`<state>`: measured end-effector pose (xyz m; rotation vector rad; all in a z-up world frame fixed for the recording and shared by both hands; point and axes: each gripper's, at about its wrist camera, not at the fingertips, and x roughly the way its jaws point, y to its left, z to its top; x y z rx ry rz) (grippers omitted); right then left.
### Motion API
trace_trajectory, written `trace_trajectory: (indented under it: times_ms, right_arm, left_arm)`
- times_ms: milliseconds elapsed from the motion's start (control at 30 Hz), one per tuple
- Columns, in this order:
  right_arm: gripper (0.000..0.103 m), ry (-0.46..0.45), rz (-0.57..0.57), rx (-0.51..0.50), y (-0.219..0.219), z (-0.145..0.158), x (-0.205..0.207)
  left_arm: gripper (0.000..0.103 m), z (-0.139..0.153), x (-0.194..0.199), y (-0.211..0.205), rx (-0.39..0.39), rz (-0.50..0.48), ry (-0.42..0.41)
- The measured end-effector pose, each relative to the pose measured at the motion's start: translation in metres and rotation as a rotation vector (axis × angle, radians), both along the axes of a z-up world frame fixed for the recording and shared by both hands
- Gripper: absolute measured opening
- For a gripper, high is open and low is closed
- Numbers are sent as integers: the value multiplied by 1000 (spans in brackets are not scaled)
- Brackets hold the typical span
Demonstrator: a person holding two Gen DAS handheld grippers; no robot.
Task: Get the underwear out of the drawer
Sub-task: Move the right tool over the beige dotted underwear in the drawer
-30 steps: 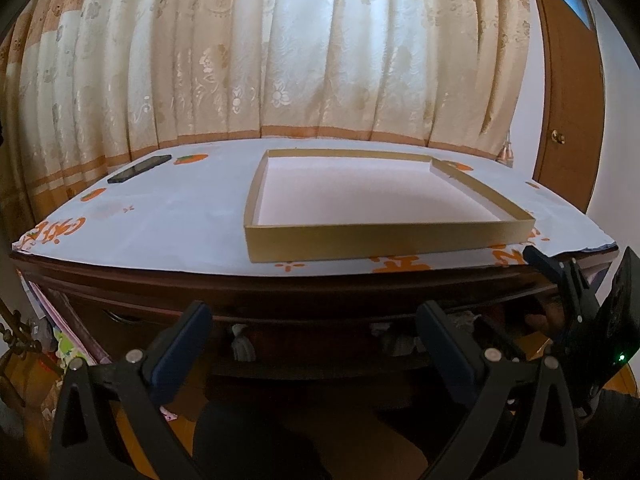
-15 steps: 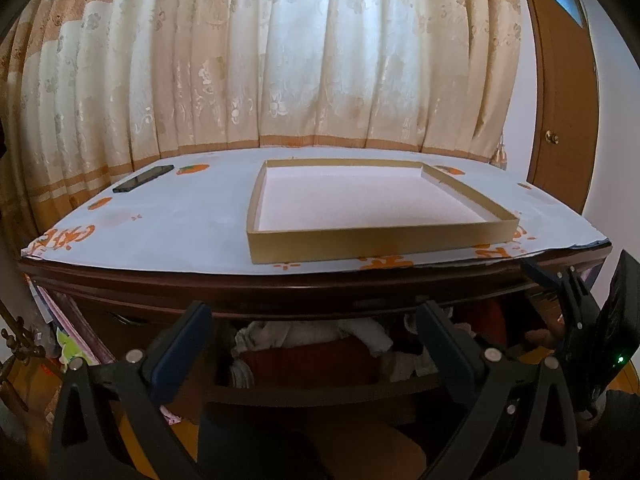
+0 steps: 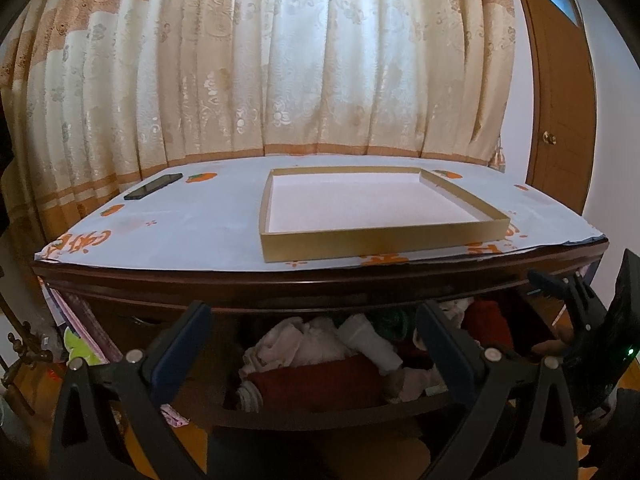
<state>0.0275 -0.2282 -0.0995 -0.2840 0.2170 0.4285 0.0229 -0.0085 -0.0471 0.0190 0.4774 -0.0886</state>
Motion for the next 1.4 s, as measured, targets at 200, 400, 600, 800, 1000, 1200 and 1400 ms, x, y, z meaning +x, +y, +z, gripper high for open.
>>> trace_trajectory:
  times_ms: [200,400,600,800,1000,1200,1400]
  right_arm:
    - [103,16,11,-17,1,1,-7]
    - [103,34,23,-21,-1,2,-13]
    - [103,59,24,-23,-3,5,-17]
    - [103,86,25,-11,-4,9,-17]
    - [103,98,48,-19,1,10,-26]
    - [103,118,59,-43,6,9,-33]
    - [103,176,47,-21,0,10,-23]
  left_arm:
    - [103,2,-6,2,3,4,-8]
    - [103,5,-9,1,12,-2,-14]
    - [103,6,-11,0,13,-2,-14]
    - [103,6,-14,0,16,2,-17]
    - [103,6,-14,2,15,3,-14]
    - [103,6,-16,3,19,3,-16]
    - [103,4,-17,5,28,-1,-2]
